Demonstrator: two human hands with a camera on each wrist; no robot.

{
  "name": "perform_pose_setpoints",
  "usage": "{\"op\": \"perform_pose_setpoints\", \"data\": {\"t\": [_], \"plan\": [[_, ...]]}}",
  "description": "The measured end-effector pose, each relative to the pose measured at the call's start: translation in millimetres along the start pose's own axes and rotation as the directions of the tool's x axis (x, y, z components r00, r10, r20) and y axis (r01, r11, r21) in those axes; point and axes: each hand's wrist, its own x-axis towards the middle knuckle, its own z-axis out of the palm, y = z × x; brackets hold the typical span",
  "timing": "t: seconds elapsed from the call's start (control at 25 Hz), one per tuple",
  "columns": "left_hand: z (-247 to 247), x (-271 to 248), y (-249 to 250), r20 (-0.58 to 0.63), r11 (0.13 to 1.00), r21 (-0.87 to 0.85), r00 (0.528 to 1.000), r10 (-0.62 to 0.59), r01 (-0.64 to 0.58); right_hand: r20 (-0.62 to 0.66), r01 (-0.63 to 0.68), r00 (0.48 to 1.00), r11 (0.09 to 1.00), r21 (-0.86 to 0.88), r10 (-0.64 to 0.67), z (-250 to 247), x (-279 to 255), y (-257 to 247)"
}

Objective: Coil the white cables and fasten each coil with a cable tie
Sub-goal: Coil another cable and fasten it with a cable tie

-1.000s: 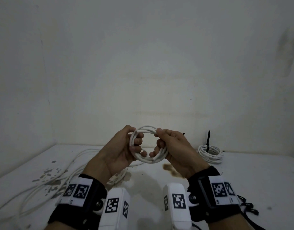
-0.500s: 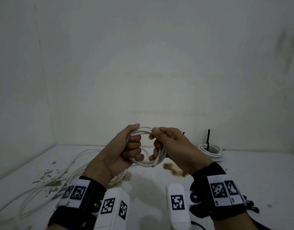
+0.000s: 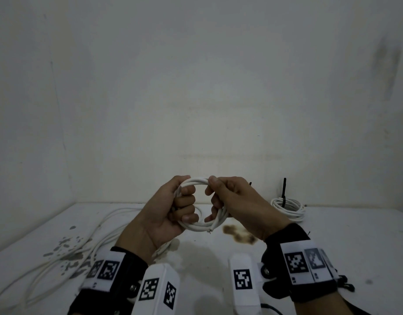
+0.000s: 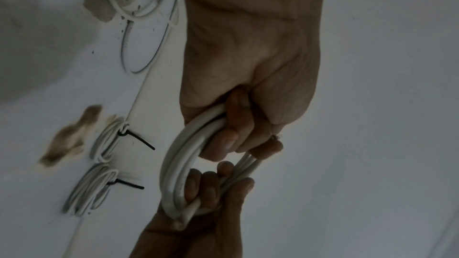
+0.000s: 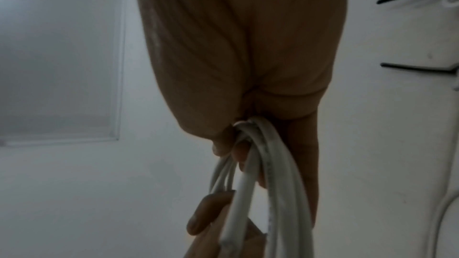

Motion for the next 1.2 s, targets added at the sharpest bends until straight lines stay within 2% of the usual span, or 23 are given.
{"op": "perform_pose_setpoints", "data": {"t": [0.12, 0.24, 0.32, 0.56, 0.72, 0.84, 0.92, 1.0, 1.2], "plan": [[-2.8, 2.7, -0.6, -0.073, 0.998, 0.059, 0.997, -0.010, 0.015, -0.003, -0.017, 1.000, 1.000, -0.014, 0.017, 1.2, 0.7, 1.5], [-2.8, 3.6, -1.6, -0.160, 0.966, 0.258, 0.986, 0.048, -0.005, -0.016, -0.003, 1.000, 0.995, -0.097, 0.001, 3.1, -0.1, 2.6], [-3.4, 2.4, -0.6, -0.163, 0.944, 0.331, 0.986, 0.041, 0.015, -0.010, -0.003, 1.000, 0.992, -0.124, 0.002, 3.5, -1.3, 2.4], [-10.8, 0.8, 2.6, -0.086, 0.952, 0.284, 0.992, -0.095, 0.116, 0.070, -0.026, 0.997, 0.995, -0.095, 0.033, -3.2, -2.5, 5.0], [-4.3, 3.0, -3.1, -0.182, 0.924, 0.336, 0.975, -0.129, 0.185, 0.101, -0.055, 0.993, 0.994, -0.099, 0.065, -4.7, -3.1, 9.1], [8.9, 5.9, -13.4, -0.320, 0.920, 0.366, 0.947, -0.017, 0.141, 0.089, -0.067, 0.994, 0.998, 0.018, 0.065, -0.7, -1.9, 10.6], [13.0, 8.0, -17.7, -0.351, 0.933, 0.349, 0.936, 0.041, 0.090, 0.079, -0.106, 0.993, 0.979, 0.175, 0.093, 0.8, 0.1, 12.2], [13.4, 8.7, -17.2, -0.331, 0.942, 0.326, 0.943, 0.037, 0.078, 0.100, -0.146, 0.987, 0.954, 0.261, 0.124, -2.0, 1.9, 13.3], [9.6, 9.0, -14.7, -0.219, 0.960, 0.253, 0.974, -0.067, 0.122, 0.057, -0.157, 0.987, 0.961, 0.230, 0.147, -13.4, 0.8, 13.4]]}}
